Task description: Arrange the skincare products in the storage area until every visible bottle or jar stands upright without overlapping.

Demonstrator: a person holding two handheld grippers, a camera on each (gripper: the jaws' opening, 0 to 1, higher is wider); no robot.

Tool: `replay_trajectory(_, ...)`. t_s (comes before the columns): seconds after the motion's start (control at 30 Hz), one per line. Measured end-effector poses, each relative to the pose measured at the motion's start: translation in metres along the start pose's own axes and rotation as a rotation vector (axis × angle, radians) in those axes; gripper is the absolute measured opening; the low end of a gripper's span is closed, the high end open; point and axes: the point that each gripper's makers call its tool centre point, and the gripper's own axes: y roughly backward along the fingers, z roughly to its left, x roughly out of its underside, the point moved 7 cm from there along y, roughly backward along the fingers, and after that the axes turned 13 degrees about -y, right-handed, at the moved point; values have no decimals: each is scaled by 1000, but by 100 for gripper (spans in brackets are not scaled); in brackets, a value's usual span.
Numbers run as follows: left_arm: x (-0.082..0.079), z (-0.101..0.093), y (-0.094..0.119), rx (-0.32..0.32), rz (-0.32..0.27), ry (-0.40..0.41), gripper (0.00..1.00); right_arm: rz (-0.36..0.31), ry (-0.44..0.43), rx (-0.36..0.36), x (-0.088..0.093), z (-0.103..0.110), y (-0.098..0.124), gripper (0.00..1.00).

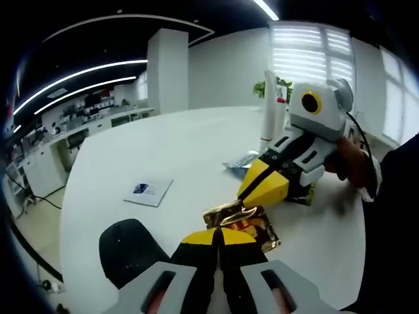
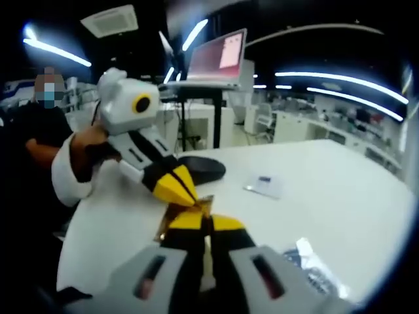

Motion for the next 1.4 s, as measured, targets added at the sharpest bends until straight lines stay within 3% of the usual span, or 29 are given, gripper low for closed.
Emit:
replay_trajectory(0.2, -6, 8, 7, -1, -60, -7, 0, 16, 114, 18, -1, 6, 2, 1)
replay_trajectory(0.43, -8, 7, 8, -6, -70, -90, 3, -8, 108, 32, -2, 2, 5, 0)
replay_trajectory(0.53, -12, 7, 9, 0, -94, -83, 5, -20, 124, 43, -4, 2, 8, 0)
replay_trajectory(0.7, -10, 13, 8, -29, -74, -56, 17, -37, 145, 36, -8, 7, 11, 0)
replay_trajectory(0.83, -14, 12, 8, 29, -149, 7, 20, -64, 158, 33, -12, 9, 14, 0)
replay_trajectory(1.2, -10, 11, 4, 9, -117, -5, 30, -38, 173, 67, -8, 5, 15, 0)
replay_trajectory(1.4, -8, 9, 4, 15, -107, -12, 29, -29, 177, 69, -7, 6, 16, 0)
